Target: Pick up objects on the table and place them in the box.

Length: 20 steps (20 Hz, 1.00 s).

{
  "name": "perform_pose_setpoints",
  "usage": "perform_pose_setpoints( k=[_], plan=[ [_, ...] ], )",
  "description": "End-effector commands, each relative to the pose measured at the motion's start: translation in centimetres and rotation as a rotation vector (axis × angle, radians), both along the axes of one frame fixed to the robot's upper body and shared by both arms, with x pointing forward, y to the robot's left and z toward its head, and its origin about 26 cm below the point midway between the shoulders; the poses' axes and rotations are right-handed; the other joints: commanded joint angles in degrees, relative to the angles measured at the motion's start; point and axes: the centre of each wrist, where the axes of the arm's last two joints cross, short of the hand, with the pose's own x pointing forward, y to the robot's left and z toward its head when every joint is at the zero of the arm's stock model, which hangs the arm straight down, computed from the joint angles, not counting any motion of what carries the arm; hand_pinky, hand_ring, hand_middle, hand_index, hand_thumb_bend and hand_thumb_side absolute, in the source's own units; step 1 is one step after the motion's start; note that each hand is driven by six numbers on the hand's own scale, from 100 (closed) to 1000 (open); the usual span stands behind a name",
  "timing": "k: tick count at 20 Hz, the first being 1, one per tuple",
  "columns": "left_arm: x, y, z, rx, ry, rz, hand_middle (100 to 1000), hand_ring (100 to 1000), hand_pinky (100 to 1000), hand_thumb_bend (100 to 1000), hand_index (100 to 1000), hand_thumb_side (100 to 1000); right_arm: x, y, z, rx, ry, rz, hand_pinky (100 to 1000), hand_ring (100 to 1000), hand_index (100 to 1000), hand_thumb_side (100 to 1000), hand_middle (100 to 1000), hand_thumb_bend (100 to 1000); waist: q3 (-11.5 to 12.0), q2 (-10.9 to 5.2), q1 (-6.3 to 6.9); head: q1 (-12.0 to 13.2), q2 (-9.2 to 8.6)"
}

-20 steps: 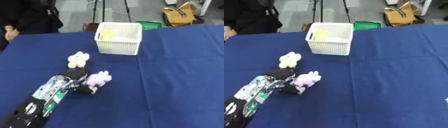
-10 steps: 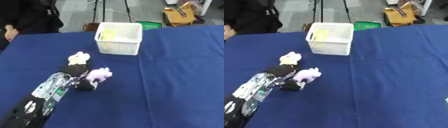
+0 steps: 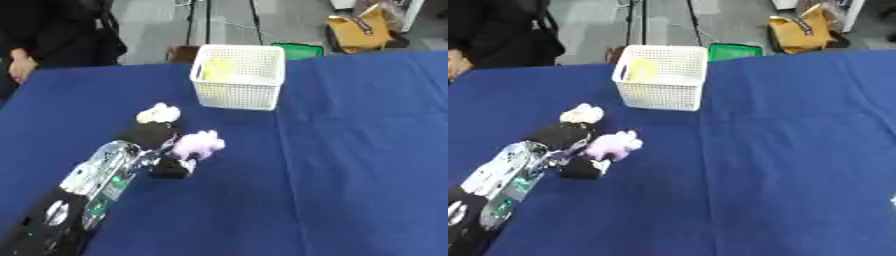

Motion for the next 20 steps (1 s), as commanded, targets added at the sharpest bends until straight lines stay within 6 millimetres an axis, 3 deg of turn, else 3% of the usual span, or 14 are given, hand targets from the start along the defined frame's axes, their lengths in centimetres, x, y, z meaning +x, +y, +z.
perform_pose_setpoints(
  k=[1, 9, 20],
  plan=[
    [-0.9, 0.7, 3.1, -0.003, -0.068, -0.025, 813, 831, 821, 100, 706, 808, -0.3, 0.0, 0.7, 0.002, -0.044, 0.01, 746, 737, 771, 825, 548, 100, 0.2, -1.01, -0.21, 0.0, 0.01],
    [-2.9, 1.5, 7.4, -0.037, -0.16, -0.059, 812, 830, 822, 100, 690, 815, -0.3, -0.1, 0.6, 0.001, -0.045, 0.007, 748, 738, 771, 826, 549, 100, 0.1, -1.34, -0.14, -0.2, 0.07],
    [-3.5, 2.2, 11.7, -0.013, -0.283, -0.055, 814, 831, 821, 100, 676, 831, -0.3, 0.0, 0.5, 0.0, -0.04, 0.012, 749, 738, 771, 822, 548, 100, -0.8, -1.73, 0.37, 0.4, 0.33]
  ],
)
